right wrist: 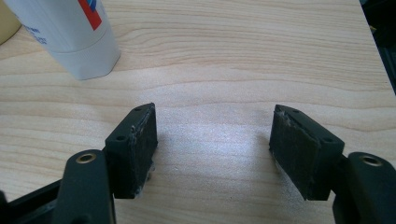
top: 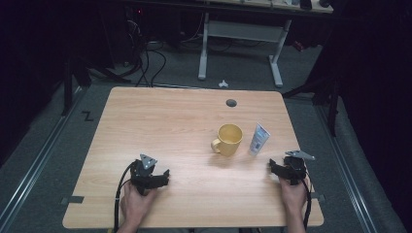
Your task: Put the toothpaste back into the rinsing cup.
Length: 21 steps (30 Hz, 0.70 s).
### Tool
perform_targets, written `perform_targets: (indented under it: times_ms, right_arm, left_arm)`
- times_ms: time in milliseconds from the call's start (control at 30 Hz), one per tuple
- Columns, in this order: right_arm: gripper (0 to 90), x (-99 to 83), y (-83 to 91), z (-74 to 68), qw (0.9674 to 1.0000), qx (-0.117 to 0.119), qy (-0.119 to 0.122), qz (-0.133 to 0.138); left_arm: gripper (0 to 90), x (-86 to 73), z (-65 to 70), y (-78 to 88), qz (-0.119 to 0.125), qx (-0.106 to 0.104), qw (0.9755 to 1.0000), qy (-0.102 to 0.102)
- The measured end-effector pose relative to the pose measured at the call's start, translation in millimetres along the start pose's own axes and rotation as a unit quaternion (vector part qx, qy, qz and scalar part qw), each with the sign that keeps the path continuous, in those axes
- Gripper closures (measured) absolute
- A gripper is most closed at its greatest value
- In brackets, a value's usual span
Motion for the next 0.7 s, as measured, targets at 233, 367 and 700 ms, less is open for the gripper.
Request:
perform_targets:
  times_ms: [233,367,700]
  right_arm:
    - [32.3,0.0,0.0,0.1,1.0000,0.000,0.001,0.000]
    - [32.2,0.0,0.0,-0.1,1.0000,0.000,-0.001,0.000]
    - [31.6,-0.2,0.2,-0.2,1.0000,0.000,-0.001,0.000]
  left_arm:
    - [14.8,-0.1,0.4,0.0,0.000,0.002,1.0000,0.002]
    - [14.6,0.1,0.5,-0.3,0.001,0.002,1.0000,0.003]
    - [14.6,0.2,0.6,-0.4,0.002,0.003,1.0000,0.004]
Point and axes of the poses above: each handheld gripper's, and its own axes: y roughly backward along the jaws, x roughly out of its top, z roughly to its right, the point moved 2 cm from there along -y, roughly forward along the jaws, and after that the axes turned 5 degrees about -x, right-handed, at the moved point
